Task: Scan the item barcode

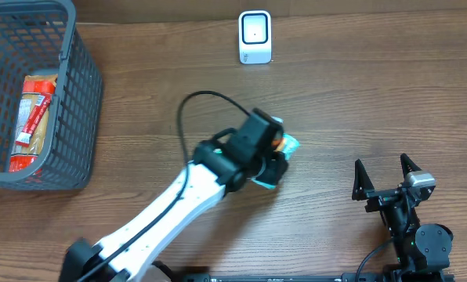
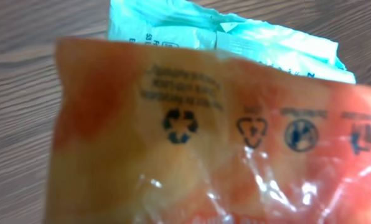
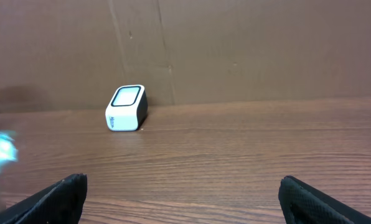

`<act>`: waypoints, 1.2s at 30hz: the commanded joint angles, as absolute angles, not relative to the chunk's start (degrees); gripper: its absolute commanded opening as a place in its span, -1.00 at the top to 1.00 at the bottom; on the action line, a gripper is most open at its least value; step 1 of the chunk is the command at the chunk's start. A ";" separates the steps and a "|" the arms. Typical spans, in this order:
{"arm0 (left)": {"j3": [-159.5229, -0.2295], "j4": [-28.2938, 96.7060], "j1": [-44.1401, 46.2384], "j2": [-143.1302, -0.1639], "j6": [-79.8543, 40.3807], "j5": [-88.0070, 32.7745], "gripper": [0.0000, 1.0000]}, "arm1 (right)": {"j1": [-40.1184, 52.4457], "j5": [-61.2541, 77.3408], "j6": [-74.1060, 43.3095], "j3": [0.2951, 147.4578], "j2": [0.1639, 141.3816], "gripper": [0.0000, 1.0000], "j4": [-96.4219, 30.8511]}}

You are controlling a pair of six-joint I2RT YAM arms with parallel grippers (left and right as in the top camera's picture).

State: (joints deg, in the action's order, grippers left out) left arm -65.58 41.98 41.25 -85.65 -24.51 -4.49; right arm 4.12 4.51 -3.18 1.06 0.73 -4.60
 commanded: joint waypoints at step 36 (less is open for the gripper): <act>-65.80 25.04 51.18 -99.98 -49.28 9.37 -0.36 | 3.73 4.64 -2.94 0.45 0.27 -0.99 -4.40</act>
